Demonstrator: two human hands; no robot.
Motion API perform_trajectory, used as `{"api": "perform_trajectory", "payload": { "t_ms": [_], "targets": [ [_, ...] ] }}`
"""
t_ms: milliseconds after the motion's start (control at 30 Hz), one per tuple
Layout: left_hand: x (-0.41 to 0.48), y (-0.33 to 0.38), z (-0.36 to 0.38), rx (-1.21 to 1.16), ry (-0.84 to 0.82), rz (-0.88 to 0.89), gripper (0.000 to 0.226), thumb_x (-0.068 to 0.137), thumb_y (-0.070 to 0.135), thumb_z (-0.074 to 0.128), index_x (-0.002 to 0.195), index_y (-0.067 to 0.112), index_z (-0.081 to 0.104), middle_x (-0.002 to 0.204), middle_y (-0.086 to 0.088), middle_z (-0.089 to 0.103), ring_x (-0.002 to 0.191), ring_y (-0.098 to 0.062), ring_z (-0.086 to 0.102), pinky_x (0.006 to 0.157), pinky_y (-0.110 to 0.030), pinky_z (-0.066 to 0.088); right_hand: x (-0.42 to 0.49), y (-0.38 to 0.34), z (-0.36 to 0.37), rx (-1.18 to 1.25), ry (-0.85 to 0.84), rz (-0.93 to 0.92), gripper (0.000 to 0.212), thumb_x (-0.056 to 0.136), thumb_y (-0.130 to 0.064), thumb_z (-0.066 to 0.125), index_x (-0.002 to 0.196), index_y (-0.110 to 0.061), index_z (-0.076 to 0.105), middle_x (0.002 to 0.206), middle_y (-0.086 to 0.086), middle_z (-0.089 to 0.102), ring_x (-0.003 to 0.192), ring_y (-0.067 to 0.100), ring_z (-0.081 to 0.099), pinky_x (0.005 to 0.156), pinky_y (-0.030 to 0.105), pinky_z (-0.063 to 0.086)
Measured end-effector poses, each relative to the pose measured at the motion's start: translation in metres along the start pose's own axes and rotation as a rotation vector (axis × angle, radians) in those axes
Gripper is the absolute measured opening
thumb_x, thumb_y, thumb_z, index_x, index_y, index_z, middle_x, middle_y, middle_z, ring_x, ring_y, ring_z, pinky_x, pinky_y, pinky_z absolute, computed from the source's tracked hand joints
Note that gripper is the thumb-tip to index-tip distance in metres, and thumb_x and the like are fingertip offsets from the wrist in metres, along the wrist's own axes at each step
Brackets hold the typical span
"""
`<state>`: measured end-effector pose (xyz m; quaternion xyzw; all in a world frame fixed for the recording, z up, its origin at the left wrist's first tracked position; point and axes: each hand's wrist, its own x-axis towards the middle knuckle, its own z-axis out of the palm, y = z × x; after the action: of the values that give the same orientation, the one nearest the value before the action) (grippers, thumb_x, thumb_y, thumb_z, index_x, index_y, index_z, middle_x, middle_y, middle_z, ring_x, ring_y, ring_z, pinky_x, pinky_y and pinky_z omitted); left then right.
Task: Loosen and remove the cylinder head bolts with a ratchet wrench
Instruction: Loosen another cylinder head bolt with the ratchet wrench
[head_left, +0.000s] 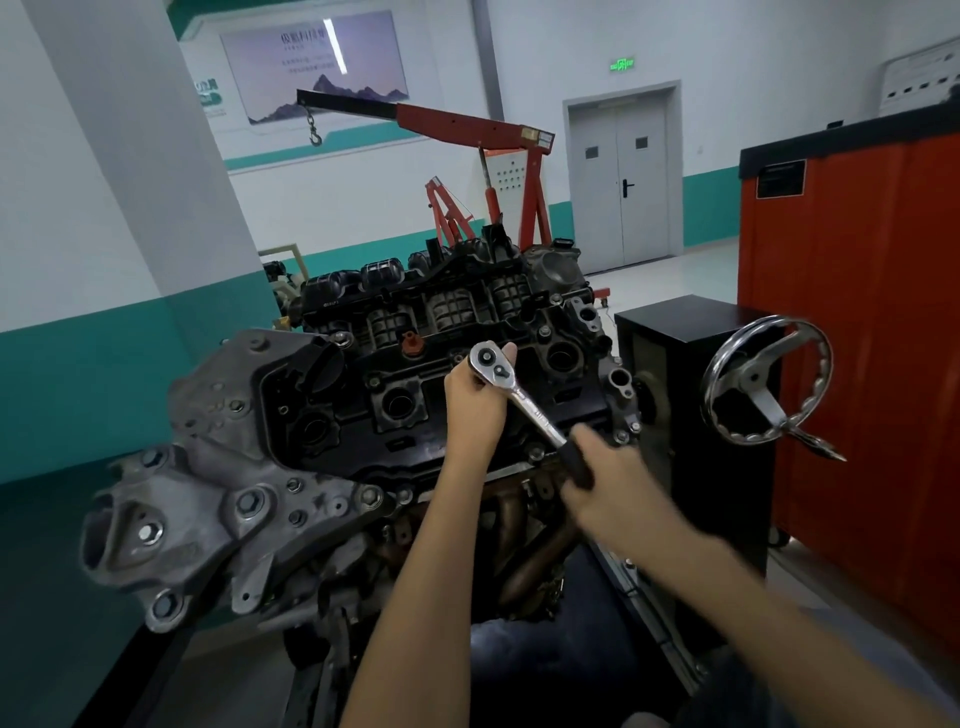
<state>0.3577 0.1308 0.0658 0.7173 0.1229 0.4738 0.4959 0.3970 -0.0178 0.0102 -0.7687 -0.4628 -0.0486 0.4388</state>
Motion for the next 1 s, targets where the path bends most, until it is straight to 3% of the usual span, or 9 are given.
{"api": "perform_trajectory", "payload": {
  "t_ms": [200, 333, 433, 567, 633, 700, 833, 933, 1000],
  "targets": [
    [0.004, 0.003, 0.002, 0.017, 0.062, -0.065, 0.047, 0.095, 0.015, 0.061, 0.064, 0.019, 0.025, 0.058, 0.007, 0.022, 0.055, -0.006, 0.019, 0.055, -0.020, 0.025, -0.018, -0.046, 0.069, 0.428, 0.076, 0.130, 0.025, 0.080, -0.005, 0.055, 0.084, -0.025, 0.040, 0.063, 0.000, 0.047, 0.051, 0.004, 0.051, 0.042, 0.015, 0.037],
    [0.009, 0.000, -0.005, 0.067, -0.042, -0.055, 0.052, 0.093, 0.016, 0.062, 0.053, 0.030, 0.031, 0.051, 0.014, 0.027, 0.057, -0.009, 0.025, 0.063, -0.030, 0.026, -0.004, -0.015, 0.021, 0.114, -0.060, 0.044, 0.023, 0.076, -0.007, 0.056, 0.082, -0.024, 0.042, 0.068, 0.005, 0.051, 0.060, 0.023, 0.051, 0.052, 0.023, 0.041],
    [0.012, 0.004, -0.007, 0.123, -0.088, -0.042, 0.051, 0.091, 0.014, 0.062, 0.045, 0.029, 0.046, 0.049, 0.015, 0.040, 0.059, -0.008, 0.036, 0.065, -0.031, 0.032, 0.029, 0.011, -0.045, -0.139, -0.187, -0.089, 0.024, 0.076, -0.005, 0.059, 0.079, -0.026, 0.047, 0.065, 0.000, 0.052, 0.056, 0.020, 0.055, 0.052, 0.031, 0.047],
    [0.011, 0.006, -0.008, 0.096, -0.069, -0.060, 0.053, 0.091, 0.002, 0.055, 0.058, 0.042, 0.068, 0.072, 0.002, 0.060, 0.077, -0.015, 0.052, 0.076, -0.033, 0.040, 0.064, 0.011, -0.078, -0.605, -0.082, -0.237, 0.023, 0.081, -0.020, 0.061, 0.089, -0.031, 0.043, 0.064, -0.012, 0.034, 0.057, 0.016, 0.041, 0.057, 0.025, 0.031],
    [0.007, 0.003, -0.010, 0.052, -0.044, -0.079, 0.045, 0.094, 0.011, 0.059, 0.053, 0.031, 0.060, 0.061, 0.011, 0.053, 0.065, -0.010, 0.049, 0.072, -0.029, 0.038, 0.051, 0.011, -0.061, -0.521, -0.053, -0.175, 0.022, 0.080, -0.020, 0.060, 0.092, -0.030, 0.045, 0.064, -0.007, 0.039, 0.060, 0.022, 0.047, 0.058, 0.026, 0.034],
    [0.003, 0.003, -0.008, 0.044, -0.051, -0.062, 0.047, 0.094, 0.019, 0.061, 0.054, 0.025, 0.038, 0.054, 0.012, 0.038, 0.058, -0.010, 0.034, 0.065, -0.029, 0.031, 0.019, 0.006, -0.027, -0.191, -0.049, -0.047, 0.026, 0.078, -0.014, 0.060, 0.084, -0.030, 0.040, 0.063, -0.001, 0.046, 0.056, 0.023, 0.052, 0.049, 0.026, 0.037],
    [0.004, 0.005, -0.004, 0.012, -0.027, -0.068, 0.053, 0.094, 0.017, 0.062, 0.059, 0.023, 0.023, 0.054, 0.011, 0.023, 0.058, -0.011, 0.021, 0.069, -0.031, 0.028, -0.015, -0.033, 0.050, 0.237, 0.111, 0.118, 0.028, 0.078, -0.006, 0.058, 0.086, -0.027, 0.041, 0.061, -0.003, 0.046, 0.046, 0.005, 0.049, 0.040, 0.010, 0.034],
    [0.007, 0.006, -0.006, 0.046, -0.014, -0.103, 0.053, 0.094, 0.019, 0.062, 0.057, 0.026, 0.024, 0.057, 0.008, 0.021, 0.058, -0.013, 0.018, 0.068, -0.032, 0.024, -0.017, -0.052, 0.074, 0.363, 0.090, 0.150, 0.023, 0.080, -0.005, 0.054, 0.100, -0.013, 0.047, 0.065, -0.003, 0.046, 0.050, 0.004, 0.047, 0.043, 0.011, 0.036],
    [0.009, 0.005, -0.009, 0.064, -0.037, -0.091, 0.057, 0.093, 0.019, 0.061, 0.050, 0.031, 0.026, 0.056, 0.010, 0.022, 0.057, -0.012, 0.020, 0.064, -0.032, 0.023, -0.013, -0.040, 0.057, 0.287, 0.032, 0.129, 0.022, 0.079, -0.006, 0.056, 0.096, -0.016, 0.046, 0.066, 0.000, 0.047, 0.052, 0.007, 0.046, 0.043, 0.012, 0.035]
  ]
}}
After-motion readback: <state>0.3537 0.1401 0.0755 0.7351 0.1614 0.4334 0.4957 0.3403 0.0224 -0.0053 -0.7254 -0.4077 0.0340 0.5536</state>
